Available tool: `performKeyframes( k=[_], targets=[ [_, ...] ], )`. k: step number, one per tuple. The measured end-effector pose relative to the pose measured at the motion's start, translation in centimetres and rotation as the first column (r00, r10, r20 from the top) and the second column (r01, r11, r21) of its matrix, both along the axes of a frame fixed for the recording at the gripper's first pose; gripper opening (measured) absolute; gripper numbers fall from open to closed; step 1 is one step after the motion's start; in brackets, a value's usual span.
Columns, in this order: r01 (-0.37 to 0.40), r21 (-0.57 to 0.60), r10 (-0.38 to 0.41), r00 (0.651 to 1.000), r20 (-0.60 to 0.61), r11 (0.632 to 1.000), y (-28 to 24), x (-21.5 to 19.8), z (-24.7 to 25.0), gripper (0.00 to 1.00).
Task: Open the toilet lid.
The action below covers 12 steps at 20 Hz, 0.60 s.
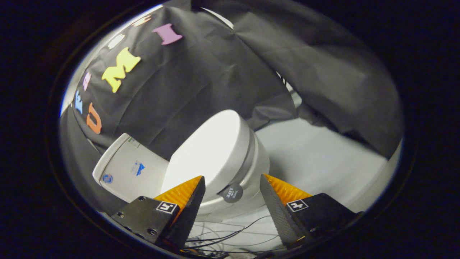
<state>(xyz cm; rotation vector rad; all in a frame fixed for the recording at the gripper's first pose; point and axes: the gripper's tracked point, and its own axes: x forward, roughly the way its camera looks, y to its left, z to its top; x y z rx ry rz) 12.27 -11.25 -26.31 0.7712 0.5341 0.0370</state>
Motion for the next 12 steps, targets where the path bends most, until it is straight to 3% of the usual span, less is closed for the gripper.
performKeyframes(
  k=[4,8,12],
  targets=[
    [0.0,0.07,0.004,0.999,-0.05,0.998,0.4,0.6,-2.7,0.88],
    [-0.049,0.11,0.058,0.995,-0.082,0.993,1.4,1.2,-4.0,0.8],
    [-0.058,0.144,0.073,0.992,-0.102,0.988,2.1,2.3,-5.0,0.66]
  ],
)
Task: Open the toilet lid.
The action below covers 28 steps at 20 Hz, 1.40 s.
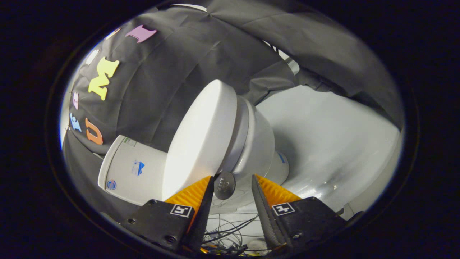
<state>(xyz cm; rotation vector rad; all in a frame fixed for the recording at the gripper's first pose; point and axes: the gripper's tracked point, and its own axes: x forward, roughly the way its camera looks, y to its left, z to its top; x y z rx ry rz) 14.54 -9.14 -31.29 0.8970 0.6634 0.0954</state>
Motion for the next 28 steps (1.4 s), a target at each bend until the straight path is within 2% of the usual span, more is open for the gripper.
performKeyframes(
  k=[4,8,11,13,17,21,24,28],
  targets=[
    [-0.012,0.067,0.012,1.0,0.013,0.998,0.7,0.6,0.4,0.52],
    [-0.022,0.178,0.021,1.0,0.01,0.984,0.9,0.7,0.4,0.28],
    [-0.011,0.272,0.012,1.0,-0.002,0.962,1.2,0.7,0.9,0.15],
    [-0.011,0.257,0.011,1.0,0.001,0.966,1.1,0.6,1.0,0.09],
    [-0.002,0.193,0.009,0.999,-0.034,0.981,1.2,0.7,1.3,0.07],
    [-0.015,0.081,0.019,0.998,-0.052,0.997,1.5,0.6,1.5,0.07],
    [0.001,0.054,0.002,0.998,-0.058,0.999,1.5,0.6,2.1,0.07],
    [-0.015,0.003,0.016,0.999,-0.045,1.0,1.9,0.3,3.5,0.07]
  ],
)
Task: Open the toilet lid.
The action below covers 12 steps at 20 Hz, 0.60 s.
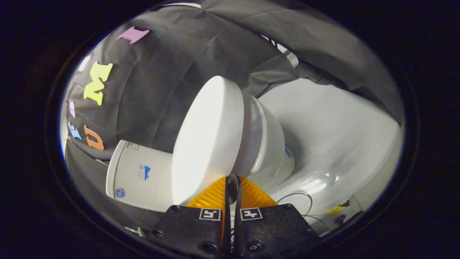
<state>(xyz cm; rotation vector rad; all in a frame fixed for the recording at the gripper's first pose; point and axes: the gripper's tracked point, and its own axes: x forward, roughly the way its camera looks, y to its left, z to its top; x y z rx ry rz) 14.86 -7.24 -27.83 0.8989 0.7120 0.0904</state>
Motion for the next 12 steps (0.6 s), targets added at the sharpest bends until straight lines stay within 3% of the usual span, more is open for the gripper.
performKeyframes(
  k=[12],
  targets=[
    [-0.009,-0.132,0.013,0.999,0.035,0.991,0.7,-0.5,5.4,0.07]
  ],
)
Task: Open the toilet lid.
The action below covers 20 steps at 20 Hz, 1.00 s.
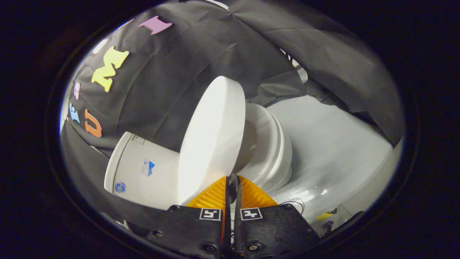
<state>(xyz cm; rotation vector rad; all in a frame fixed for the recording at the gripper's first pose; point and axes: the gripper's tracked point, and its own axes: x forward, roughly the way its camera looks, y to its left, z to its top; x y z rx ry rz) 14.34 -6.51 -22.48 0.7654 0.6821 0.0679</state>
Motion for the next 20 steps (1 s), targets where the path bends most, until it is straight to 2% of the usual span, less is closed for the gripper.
performKeyframes(
  k=[6,13,20],
  targets=[
    [-0.009,-0.05,0.01,0.999,0.037,0.999,1.2,-0.2,2.5,0.06],
    [-0.044,-0.144,0.06,0.993,0.103,0.989,3.6,-0.6,6.9,0.04],
    [-0.025,-0.225,0.056,0.989,0.134,0.974,5.5,-1.0,9.3,0.04]
  ],
)
